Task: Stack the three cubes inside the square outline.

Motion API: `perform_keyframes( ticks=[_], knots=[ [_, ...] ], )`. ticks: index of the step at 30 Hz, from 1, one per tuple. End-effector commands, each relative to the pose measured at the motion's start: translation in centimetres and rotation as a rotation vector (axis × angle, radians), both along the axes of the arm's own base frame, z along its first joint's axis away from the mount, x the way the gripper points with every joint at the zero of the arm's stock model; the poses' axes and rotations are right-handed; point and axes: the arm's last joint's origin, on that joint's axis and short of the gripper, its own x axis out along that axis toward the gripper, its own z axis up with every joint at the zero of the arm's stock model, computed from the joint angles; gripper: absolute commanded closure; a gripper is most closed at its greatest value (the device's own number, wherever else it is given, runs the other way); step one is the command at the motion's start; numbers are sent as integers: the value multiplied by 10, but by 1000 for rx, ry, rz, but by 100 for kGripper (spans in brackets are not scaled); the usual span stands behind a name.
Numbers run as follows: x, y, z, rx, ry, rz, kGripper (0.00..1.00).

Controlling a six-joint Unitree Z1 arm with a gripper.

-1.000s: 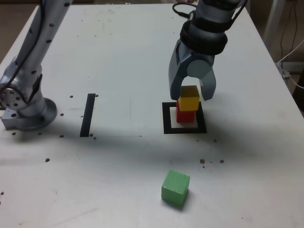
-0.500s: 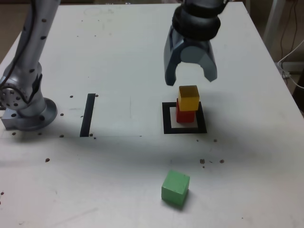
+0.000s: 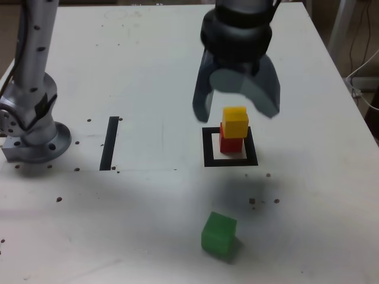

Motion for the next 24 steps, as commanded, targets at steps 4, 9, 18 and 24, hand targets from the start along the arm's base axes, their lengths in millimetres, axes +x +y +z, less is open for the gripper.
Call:
perform_keyframes(
  ticks=[4,9,18,24],
  knots=[
    [-15,-46,-4,-32,39,-72,1],
    [-25,-77,-11,-58,73,-105,1],
    [-32,-113,-28,-87,133,-144,2],
    [-29,-128,-44,-81,165,-161,2]
  ],
)
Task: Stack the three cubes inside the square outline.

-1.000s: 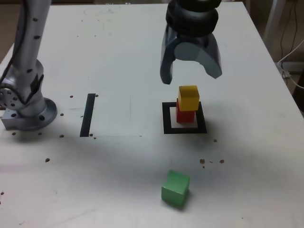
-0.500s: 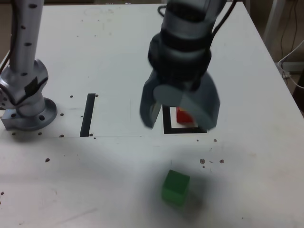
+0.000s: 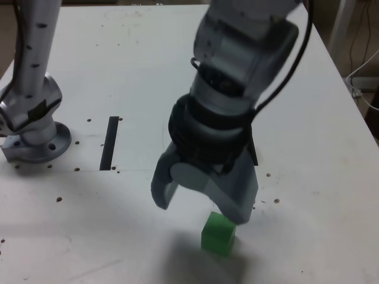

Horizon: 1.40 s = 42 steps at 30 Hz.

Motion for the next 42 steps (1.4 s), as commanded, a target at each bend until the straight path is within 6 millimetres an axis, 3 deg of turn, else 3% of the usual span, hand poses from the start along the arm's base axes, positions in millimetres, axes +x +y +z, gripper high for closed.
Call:
perform_keyframes(
  ticks=[1,10,19,25,37,42],
  knots=[
    [0,-3,-5,10,20,-6,2],
    [7,-7,-29,-16,17,-39,2],
    [13,0,-58,-51,9,-65,1],
    [18,6,-68,-65,0,-67,3],
    [22,7,-74,-58,-3,-55,17],
    [22,7,-76,-54,7,-44,28]
  ],
)
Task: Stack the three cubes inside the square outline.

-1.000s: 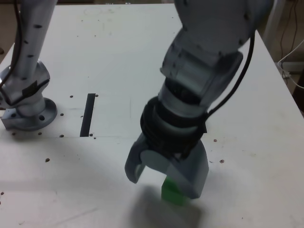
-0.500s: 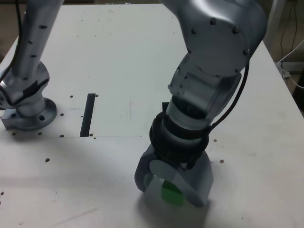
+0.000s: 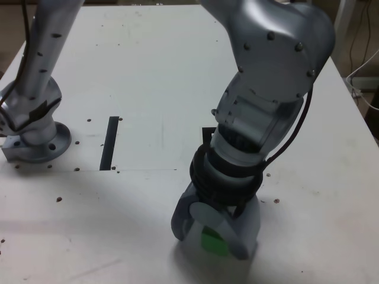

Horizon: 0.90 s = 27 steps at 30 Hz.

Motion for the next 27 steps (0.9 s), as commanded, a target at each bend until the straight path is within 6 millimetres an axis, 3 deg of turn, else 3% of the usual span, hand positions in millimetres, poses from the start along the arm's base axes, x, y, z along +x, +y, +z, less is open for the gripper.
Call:
perform_keyframes(
  ticks=[1,14,27],
  knots=[
    [1,0,-2,6,8,7,31],
    [5,-3,9,1,-29,0,69],
    [5,-4,9,-4,-30,-3,72]
  ],
)
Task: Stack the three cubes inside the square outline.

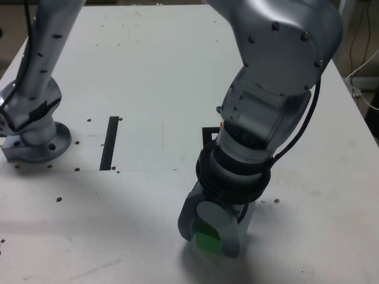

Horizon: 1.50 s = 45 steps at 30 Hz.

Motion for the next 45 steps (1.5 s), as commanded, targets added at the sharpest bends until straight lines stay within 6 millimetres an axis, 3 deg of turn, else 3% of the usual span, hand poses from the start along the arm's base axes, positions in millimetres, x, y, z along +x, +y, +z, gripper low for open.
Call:
perform_keyframes(
  ticks=[1,5,9,16,22,29,34,39,45],
  knots=[
    [-1,0,2,-2,0,-3,72],
    [-4,2,12,14,-6,-1,72],
    [-11,12,39,52,-24,17,72],
    [-15,56,88,66,-48,115,72],
    [-9,104,112,59,-59,237,72],
    [5,165,114,39,-50,399,72],
    [11,195,113,31,-47,473,72],
    [17,210,108,24,-39,500,72],
    [25,211,100,16,-21,504,72]
  ],
)
